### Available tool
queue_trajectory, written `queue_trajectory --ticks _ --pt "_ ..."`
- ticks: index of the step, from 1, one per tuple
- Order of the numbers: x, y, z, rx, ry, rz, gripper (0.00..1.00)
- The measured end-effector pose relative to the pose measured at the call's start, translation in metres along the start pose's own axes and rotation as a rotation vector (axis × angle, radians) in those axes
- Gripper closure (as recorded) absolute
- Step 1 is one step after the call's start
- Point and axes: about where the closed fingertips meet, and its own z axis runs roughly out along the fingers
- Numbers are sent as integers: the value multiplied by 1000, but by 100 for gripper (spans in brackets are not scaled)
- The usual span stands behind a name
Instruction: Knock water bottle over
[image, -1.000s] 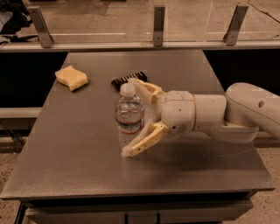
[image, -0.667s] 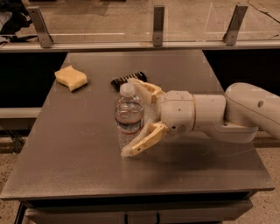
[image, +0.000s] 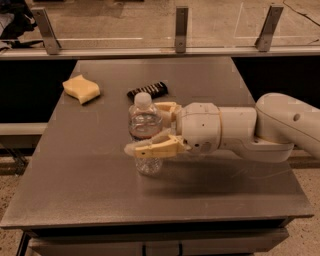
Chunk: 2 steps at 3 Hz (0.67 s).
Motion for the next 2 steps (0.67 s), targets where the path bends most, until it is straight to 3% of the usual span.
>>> queue_trajectory --ticks 1,2 --pt "-2 1 2 -4 0 -3 65" --pt "-2 -1 -2 14 3 35 88"
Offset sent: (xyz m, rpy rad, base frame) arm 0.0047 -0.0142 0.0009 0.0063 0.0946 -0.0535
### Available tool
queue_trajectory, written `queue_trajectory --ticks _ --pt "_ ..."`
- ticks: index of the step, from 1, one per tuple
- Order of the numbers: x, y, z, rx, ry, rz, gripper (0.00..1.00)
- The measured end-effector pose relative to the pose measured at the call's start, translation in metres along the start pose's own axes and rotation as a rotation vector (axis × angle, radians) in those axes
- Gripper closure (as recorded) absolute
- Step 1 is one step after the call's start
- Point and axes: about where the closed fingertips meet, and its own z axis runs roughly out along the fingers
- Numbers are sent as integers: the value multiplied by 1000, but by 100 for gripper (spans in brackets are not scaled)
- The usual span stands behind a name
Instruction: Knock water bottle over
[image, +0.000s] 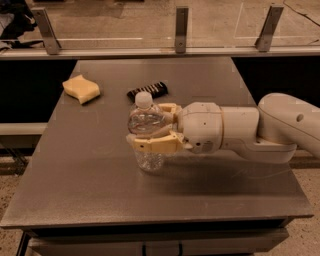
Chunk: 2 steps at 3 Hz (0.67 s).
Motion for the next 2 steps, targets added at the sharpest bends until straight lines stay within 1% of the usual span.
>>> queue_trajectory --ticks 1,2 --pt "-8 -4 -18 58 91 29 100" --pt "-35 -10 -39 116 266 0 100"
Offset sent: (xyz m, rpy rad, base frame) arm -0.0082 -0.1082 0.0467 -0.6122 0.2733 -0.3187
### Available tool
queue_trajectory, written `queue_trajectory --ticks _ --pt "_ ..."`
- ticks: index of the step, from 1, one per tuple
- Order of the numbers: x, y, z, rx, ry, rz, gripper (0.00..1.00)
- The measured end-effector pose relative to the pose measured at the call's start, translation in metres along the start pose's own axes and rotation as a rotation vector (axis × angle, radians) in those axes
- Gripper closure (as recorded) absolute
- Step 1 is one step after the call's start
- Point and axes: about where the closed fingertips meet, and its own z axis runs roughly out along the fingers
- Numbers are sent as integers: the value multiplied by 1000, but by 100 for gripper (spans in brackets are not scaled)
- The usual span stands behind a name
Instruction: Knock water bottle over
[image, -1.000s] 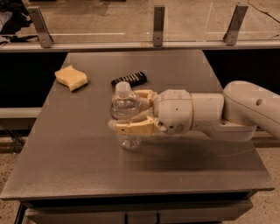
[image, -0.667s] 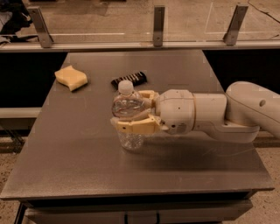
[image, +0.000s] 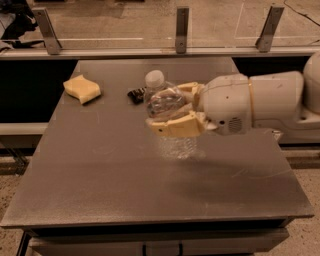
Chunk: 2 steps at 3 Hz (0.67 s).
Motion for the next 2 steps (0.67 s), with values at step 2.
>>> queue_trajectory --ticks 2 --pt "-30 -27 -44 -101 328 -27 100"
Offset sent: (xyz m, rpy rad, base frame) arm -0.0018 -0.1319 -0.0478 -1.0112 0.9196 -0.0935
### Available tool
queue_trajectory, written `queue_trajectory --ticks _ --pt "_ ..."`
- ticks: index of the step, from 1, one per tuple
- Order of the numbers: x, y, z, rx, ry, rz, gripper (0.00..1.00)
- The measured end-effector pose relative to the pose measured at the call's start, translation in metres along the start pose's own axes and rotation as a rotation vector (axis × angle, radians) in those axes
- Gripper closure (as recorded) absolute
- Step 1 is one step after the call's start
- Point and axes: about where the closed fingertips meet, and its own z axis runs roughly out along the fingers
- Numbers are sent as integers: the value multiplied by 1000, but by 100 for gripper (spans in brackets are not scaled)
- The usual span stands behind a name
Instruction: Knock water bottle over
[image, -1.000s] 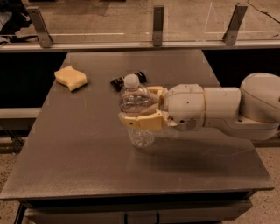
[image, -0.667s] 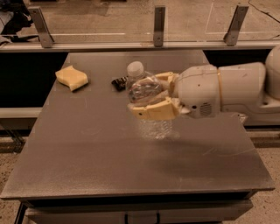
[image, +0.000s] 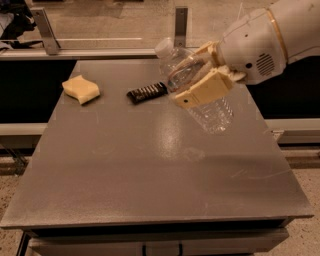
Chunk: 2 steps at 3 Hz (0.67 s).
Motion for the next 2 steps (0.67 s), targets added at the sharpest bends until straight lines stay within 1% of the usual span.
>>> queue_trajectory --ticks 1,2 --pt "9 7 7 -70 99 31 100" --pt "10 8 8 -74 119 33 100"
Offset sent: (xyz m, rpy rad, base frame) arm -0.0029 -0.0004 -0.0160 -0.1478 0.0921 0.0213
